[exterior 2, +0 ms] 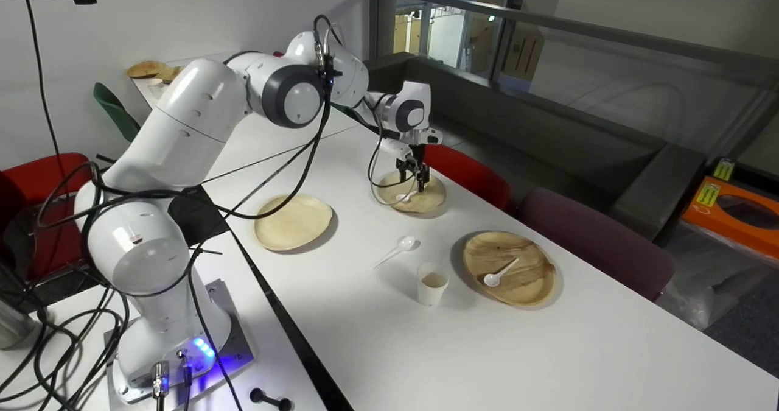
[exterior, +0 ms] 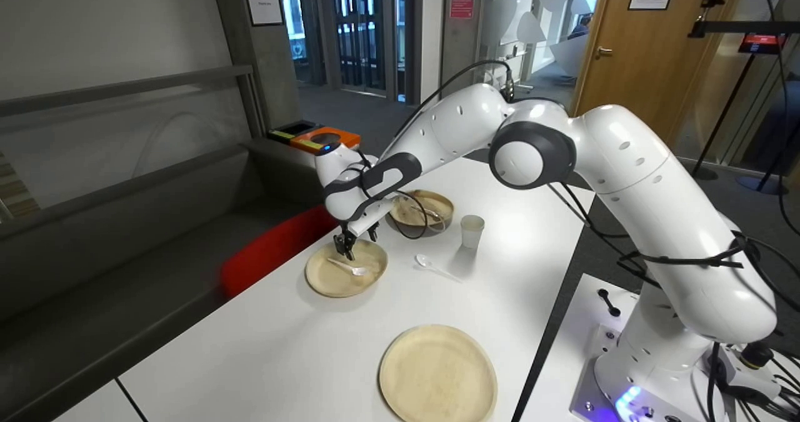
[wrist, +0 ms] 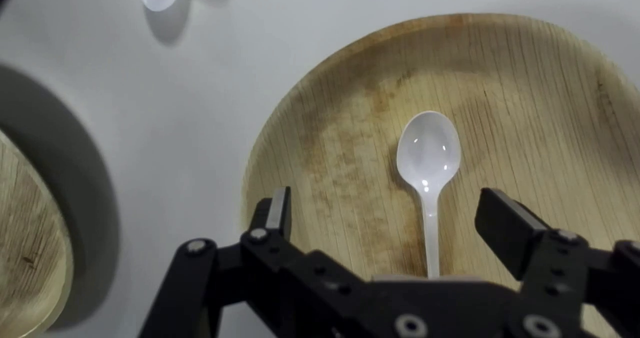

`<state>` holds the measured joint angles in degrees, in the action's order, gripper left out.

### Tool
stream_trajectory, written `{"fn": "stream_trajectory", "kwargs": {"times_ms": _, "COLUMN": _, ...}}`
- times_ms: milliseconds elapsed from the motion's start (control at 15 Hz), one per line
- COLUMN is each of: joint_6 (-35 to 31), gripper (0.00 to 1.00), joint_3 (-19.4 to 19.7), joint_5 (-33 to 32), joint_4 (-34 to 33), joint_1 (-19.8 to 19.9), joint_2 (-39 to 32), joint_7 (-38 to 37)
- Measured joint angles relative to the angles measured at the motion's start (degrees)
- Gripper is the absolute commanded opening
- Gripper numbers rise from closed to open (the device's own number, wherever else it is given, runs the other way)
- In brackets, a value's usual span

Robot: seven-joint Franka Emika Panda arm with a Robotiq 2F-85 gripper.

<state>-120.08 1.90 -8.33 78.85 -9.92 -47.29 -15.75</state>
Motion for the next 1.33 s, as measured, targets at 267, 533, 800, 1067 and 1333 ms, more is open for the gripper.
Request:
{"fn": "stream_trajectory", "kwargs": {"times_ms": 267, "joint_6": 3.51, "gripper": 1.00, "joint_3": 0.00, "joint_5": -0.02, "joint_4": -7.01, "joint_1": -0.10, "joint_2": -4.96, "joint_7": 2.11}}
{"fn": "stream_trajectory", "kwargs": {"times_ms": 533, "joint_6": 6.28, "gripper": 1.00, "joint_3": -0.04, "joint_5": -0.01, "joint_4": -13.13, "joint_1": -0.28, "joint_2": -8.78, "joint_7": 3.85}}
{"fn": "stream_trajectory", "kwargs": {"times_ms": 800, "joint_6": 8.75, "gripper": 1.00, "joint_3": -0.07, "joint_5": 0.28, "joint_4": -18.02, "joint_1": -0.20, "joint_2": -12.25, "joint_7": 5.47}}
{"fn": "stream_trajectory", "kwargs": {"times_ms": 1067, "joint_6": 10.77, "gripper": 0.85, "joint_3": -0.48, "joint_5": 1.27, "joint_4": -21.79, "joint_1": 0.44, "joint_2": -15.61, "joint_7": 6.99}}
{"fn": "stream_trajectory", "kwargs": {"times_ms": 1333, "joint_6": 12.47, "gripper": 0.53, "joint_3": -1.26, "joint_5": 3.07, "joint_4": -24.92, "joint_1": 1.18, "joint_2": -18.02, "joint_7": 8.66}}
